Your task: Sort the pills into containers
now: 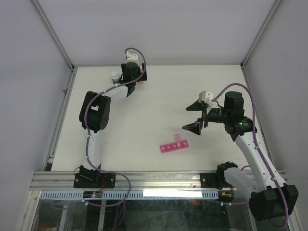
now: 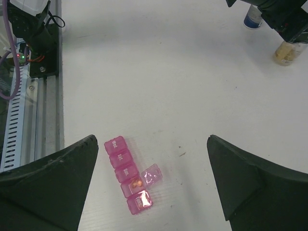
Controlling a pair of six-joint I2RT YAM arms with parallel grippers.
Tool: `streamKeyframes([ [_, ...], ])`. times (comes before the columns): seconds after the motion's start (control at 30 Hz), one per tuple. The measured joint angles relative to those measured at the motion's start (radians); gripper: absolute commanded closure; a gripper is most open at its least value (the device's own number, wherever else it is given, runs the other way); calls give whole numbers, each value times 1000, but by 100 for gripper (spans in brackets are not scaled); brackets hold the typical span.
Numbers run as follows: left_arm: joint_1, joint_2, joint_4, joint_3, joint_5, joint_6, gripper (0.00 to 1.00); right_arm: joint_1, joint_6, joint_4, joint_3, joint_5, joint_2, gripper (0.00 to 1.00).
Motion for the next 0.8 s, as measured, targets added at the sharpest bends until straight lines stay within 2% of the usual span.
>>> streamKeyframes([
  [0.17,0,-30,-28,-10,11,-7,1,0,0,0,0,1,14,1],
  [0.3,0,-184,-35,-134,77,-25,1,0,-7,-1,0,2,33,1],
  [0.43,0,-472,81,-396,249,-45,1,-1,-10,19,-26,-11,35,1],
  [0.6,-21,-800,418,-799,584,-38,4,-1,-32,-5,-41,-36,77,1],
  [0.67,-74,-869,512,-932,676,5,3,-1,-76,-77,-19,-33,117,3],
  [0.8,-317,-958,568,-1139,778,174,3,-3,-136,-177,51,-3,229,10],
])
